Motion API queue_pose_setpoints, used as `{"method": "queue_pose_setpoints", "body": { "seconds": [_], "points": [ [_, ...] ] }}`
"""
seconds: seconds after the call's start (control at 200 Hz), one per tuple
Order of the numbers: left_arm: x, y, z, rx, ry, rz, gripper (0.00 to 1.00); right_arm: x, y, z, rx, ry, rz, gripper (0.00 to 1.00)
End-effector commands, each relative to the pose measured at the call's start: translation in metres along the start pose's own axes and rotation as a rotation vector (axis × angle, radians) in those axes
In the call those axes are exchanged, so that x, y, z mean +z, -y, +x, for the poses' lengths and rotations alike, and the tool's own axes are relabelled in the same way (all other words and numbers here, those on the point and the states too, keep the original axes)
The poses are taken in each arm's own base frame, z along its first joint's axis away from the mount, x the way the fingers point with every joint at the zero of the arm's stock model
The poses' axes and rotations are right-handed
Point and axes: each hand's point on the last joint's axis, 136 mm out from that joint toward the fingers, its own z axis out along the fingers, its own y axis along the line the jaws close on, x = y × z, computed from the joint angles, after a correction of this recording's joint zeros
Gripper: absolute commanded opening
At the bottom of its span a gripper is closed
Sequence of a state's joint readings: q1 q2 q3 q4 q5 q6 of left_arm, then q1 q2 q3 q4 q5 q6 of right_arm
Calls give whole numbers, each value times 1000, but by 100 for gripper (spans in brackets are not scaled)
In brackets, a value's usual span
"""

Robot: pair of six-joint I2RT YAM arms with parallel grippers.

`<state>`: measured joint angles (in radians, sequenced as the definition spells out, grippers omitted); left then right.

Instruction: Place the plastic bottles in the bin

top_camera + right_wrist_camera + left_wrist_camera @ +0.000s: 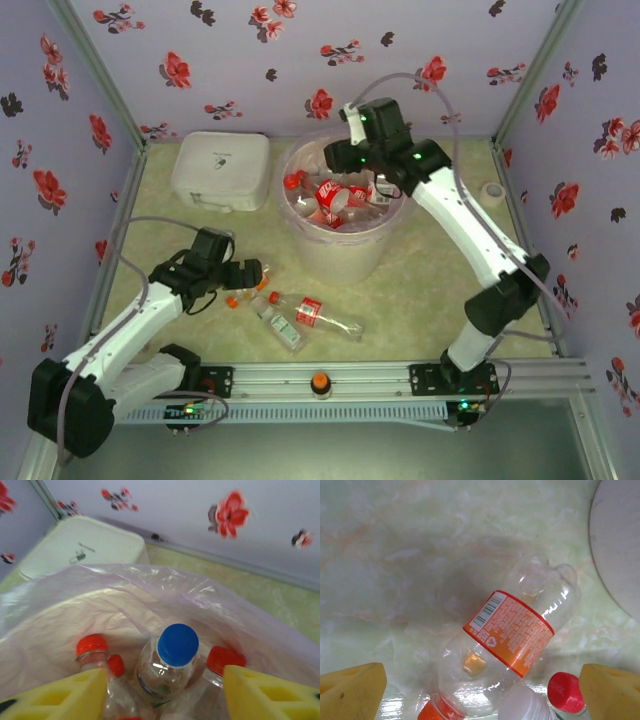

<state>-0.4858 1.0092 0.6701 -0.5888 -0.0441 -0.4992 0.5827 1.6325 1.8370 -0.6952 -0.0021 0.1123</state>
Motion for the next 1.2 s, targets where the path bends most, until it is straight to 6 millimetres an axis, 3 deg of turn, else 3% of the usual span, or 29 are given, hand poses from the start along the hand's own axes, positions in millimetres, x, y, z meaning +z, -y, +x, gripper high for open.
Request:
{"method": "queue_pose_setpoints", "body": {
  "seconds": [0.0,0.36,0.535,0.685,0.94,1.195],
  "points": [
    [13,3,7,-12,-50,18,99,-42,8,-17,46,104,3,70],
    [43,2,31,7,-191,-9,93,-70,49,28,168,105,81,83],
    [51,1,32,18,-201,-23,76,-84,61,43,216,127,107,86],
    [51,2,21,-1,-147,-26,62,-98,70,52,246,147,131,86],
    [30,1,-1,11,-82,-57,51,-117,63,46,250,181,95,85],
    [-28,8,-41,28,69,-34,48,-125,28,14,259,239,-109,84]
  ]
}}
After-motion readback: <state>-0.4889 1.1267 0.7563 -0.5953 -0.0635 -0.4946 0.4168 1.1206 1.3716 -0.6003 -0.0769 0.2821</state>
